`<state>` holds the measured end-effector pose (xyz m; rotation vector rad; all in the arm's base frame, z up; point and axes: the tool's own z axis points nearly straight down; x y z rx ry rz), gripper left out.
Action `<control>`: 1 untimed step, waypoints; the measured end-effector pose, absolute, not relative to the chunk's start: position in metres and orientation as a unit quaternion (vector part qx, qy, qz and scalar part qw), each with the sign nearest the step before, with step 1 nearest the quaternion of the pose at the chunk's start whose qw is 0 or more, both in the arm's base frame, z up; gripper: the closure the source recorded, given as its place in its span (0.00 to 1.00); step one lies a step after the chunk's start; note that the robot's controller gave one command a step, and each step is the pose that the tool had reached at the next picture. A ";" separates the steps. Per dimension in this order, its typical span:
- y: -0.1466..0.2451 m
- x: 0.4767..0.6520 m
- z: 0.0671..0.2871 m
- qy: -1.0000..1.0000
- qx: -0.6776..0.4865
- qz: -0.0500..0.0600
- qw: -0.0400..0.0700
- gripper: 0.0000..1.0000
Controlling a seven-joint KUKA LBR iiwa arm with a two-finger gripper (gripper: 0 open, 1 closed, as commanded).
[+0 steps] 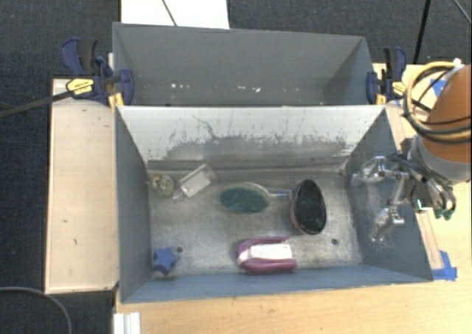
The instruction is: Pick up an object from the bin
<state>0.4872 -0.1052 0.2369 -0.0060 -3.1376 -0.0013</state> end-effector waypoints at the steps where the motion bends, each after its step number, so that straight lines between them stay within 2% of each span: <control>1: -0.142 0.500 0.293 -0.993 0.114 0.002 -0.004 0.00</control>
Offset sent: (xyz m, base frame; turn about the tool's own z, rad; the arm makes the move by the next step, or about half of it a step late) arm 0.0112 -0.0354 0.0537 -0.2340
